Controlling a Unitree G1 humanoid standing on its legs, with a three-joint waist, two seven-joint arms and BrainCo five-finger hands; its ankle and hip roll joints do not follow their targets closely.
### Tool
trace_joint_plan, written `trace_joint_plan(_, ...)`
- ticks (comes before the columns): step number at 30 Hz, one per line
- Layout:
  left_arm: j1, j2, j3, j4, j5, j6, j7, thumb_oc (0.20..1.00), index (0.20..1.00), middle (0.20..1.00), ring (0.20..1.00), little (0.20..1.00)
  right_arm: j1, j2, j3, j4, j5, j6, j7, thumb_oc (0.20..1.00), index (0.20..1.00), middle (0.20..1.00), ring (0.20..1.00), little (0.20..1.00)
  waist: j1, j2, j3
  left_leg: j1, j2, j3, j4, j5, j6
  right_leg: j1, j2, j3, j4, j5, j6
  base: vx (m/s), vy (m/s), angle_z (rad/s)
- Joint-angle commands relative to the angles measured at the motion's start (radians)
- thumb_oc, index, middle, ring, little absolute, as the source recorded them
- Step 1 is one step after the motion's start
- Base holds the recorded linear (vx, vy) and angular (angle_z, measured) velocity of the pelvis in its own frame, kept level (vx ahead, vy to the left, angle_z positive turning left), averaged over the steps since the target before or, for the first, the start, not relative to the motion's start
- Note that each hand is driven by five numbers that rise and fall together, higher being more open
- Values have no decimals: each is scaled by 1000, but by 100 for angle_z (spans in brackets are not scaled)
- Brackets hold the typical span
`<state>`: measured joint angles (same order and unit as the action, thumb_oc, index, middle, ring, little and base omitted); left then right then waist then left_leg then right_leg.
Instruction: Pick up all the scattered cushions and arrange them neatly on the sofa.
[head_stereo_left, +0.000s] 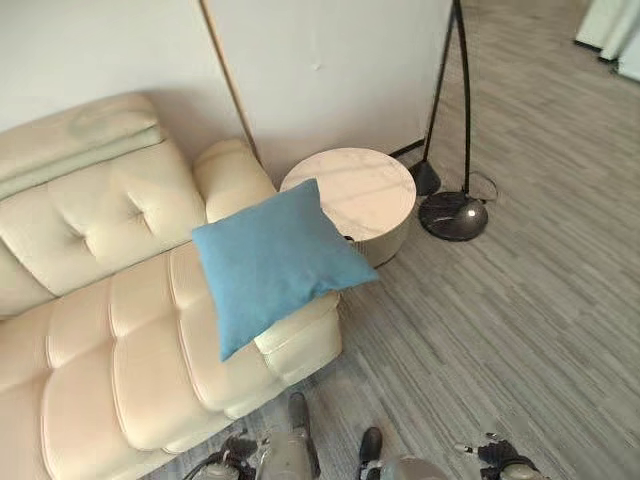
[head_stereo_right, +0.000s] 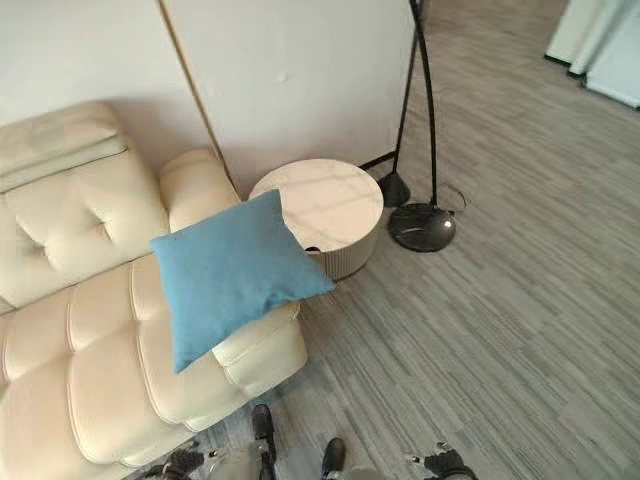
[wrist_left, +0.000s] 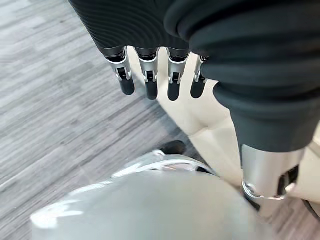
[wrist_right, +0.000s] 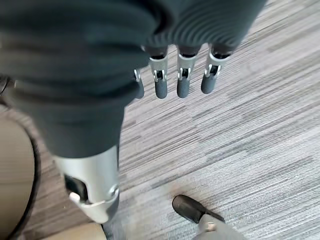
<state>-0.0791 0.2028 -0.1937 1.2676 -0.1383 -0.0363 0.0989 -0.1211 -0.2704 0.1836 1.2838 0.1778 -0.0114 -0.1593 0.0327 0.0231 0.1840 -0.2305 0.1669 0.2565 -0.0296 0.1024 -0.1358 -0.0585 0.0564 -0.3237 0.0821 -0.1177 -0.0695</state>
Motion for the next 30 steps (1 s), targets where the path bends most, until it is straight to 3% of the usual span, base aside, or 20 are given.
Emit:
trace_joint_plan(1,2,43,20,-7,7,-2,7,1000,1000,1000,1000,1000,41,-24,-1,-29,5,-10,-13,1000,1000,1000,1000,1000,-12,-23,-24,54,-40,17,42,18,62,173,-114,67,-103,-16,142,163,86,22)
trace_joint_plan(5,20,44,40,5,12,7,6,1000,1000,1000,1000,1000,52,2,14,-28,-20,-3,-4,1000,1000,1000,1000,1000,0,-40,-66,93,-76,2,26,2,87,202,-138,54,-74,-46,153,229,188,20)
trace_joint_plan(8,16,47,50,1,-2,10,8,1000,1000,1000,1000,1000,53,18,6,-34,-28,3,10,1000,1000,1000,1000,1000,-5,-36,-60,160,-115,-20,-5,-45,134,103,-194,64,198,-35,211,72,242,6)
trace_joint_plan(9,8,51,47,-1,-8,9,10,1000,1000,1000,1000,1000,51,23,-1,-42,-25,3,12,1000,1000,1000,1000,1000,-25,-32,-43,188,-130,-34,-23,-50,148,44,-209,99,330,1,235,-3,160,21)
trace_joint_plan(10,5,52,45,-2,-12,7,13,1000,1000,1000,1000,1000,52,26,-4,-41,-20,2,11,1000,1000,1000,1000,1000,-35,-29,-39,199,-135,-50,-31,-53,151,19,-200,134,364,4,233,12,115,65)
trace_joint_plan(13,-8,48,38,-3,-23,-1,16,1000,1000,1000,1000,1000,60,35,-6,-27,-6,2,11,1000,1000,1000,1000,1000,-50,-21,-36,206,-137,-95,-36,-59,145,1,-176,214,269,-24,203,75,-34,104)
trace_joint_plan(15,-27,50,36,-3,-43,-10,22,1000,1000,1000,1000,1000,61,37,-9,-16,7,5,10,1000,1000,1000,1000,1000,-66,-31,-34,210,-151,-139,-38,-69,138,-26,-179,301,107,33,203,138,-149,60)
trace_joint_plan(16,-40,51,32,-9,-53,-15,27,1000,1000,1000,1000,1000,59,41,-11,-9,13,8,6,1000,1000,1000,1000,1000,-77,-39,-32,225,-159,-170,-44,-79,132,-48,-180,350,8,91,214,145,-147,53)
trace_joint_plan(17,-44,52,32,-14,-63,-19,28,1000,1000,1000,1000,1000,60,42,-8,-9,11,10,5,1000,1000,1000,1000,1000,-82,-42,-28,234,-157,-178,-47,-81,128,-65,-182,358,-13,115,219,147,-136,59)
trace_joint_plan(20,-45,51,37,-26,-62,-24,30,1000,1000,1000,1000,1000,67,41,-3,-14,-2,8,3,1000,1000,1000,1000,1000,-79,-62,-43,244,-163,-184,-44,-94,122,-9,-206,332,-119,141,227,111,-132,53)
trace_joint_plan(21,-37,45,50,-42,-79,-28,34,1000,1000,1000,1000,1000,65,37,6,-17,-10,2,2,1000,1000,1000,1000,1000,-67,-66,-61,248,-140,-181,-55,-86,104,24,-200,316,-162,152,225,115,-171,23)
trace_joint_plan(25,-30,32,70,-49,-131,-29,39,1000,1000,1000,1000,1000,66,25,0,2,-14,1,-10,1000,1000,1000,1000,1000,-67,-61,-70,254,-107,-194,-58,-82,83,56,-183,299,-169,130,211,114,-179,2)
trace_joint_plan(29,-27,23,129,-34,-269,-33,46,1000,1000,1000,1000,1000,66,3,-12,21,-8,4,-16,1000,1000,1000,1000,1000,-72,-58,-73,258,-87,-204,-58,-81,68,71,-170,286,-169,111,201,82,-122,10)
trace_joint_plan(30,-32,39,170,-31,-332,-36,42,1000,1000,1000,1000,1000,50,-43,-20,16,-16,5,-19,1000,1000,1000,1000,1000,-73,-59,-73,257,-77,-203,-58,-80,61,72,-165,280,-169,104,198,70,-120,-7)
